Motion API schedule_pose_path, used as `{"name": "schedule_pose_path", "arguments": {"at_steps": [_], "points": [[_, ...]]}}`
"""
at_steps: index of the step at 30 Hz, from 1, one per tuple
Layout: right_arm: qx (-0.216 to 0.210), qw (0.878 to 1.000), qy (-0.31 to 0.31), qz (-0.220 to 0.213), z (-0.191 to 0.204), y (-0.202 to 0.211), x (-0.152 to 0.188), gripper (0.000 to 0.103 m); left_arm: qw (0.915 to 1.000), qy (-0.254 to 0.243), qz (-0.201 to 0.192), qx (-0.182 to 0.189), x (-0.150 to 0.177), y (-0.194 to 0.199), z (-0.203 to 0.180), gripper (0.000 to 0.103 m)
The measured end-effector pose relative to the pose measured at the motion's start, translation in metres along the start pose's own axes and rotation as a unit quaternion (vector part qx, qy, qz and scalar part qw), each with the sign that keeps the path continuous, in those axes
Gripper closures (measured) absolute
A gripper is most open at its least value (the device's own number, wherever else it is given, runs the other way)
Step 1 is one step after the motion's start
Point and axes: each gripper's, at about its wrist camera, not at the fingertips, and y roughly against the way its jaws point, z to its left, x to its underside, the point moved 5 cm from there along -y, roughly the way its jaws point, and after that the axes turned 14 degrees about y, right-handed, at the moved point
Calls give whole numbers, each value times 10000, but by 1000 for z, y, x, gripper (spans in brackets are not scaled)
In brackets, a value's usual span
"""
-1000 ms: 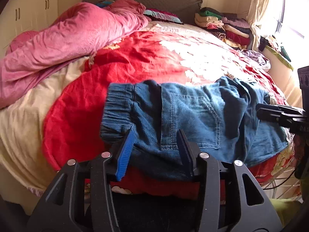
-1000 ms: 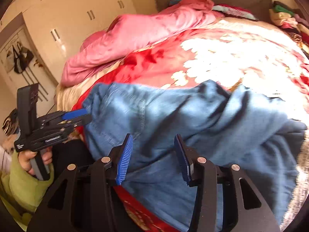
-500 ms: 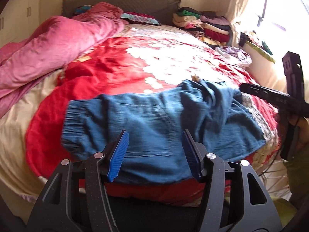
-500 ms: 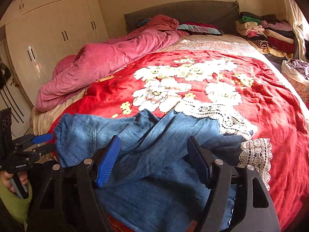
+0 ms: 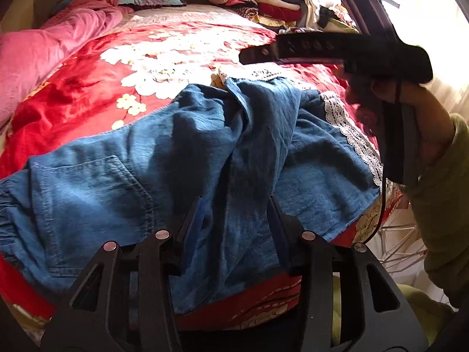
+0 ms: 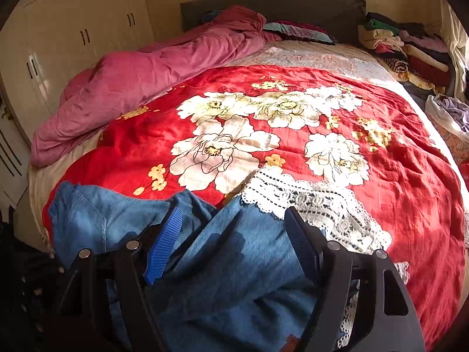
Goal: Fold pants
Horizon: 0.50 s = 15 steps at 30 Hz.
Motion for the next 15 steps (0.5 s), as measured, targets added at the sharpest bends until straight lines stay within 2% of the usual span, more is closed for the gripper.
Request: {"name": "schedule_pose_path", "arguments": {"at_steps": [5, 7, 11, 13, 15], "points": [[111, 9984, 113, 535, -4, -46, -15, 32, 9988, 231, 307, 299, -3, -28, -1, 67], [271, 9966, 116, 771, -8, -63, -16, 32, 9987, 282, 341, 239, -3, -35, 2, 82], [505, 9931, 39, 1058, -20, -89, -12, 32, 9988, 229, 295, 320, -1, -37, 0, 92], [511, 9927, 40, 1094, -24, -97, -9, 44, 9988, 182, 268, 364, 1, -35, -1, 92], [512, 9930, 89, 1062, -29, -101, -6, 72, 9991, 118, 210, 356, 4, -35, -2, 92]]}}
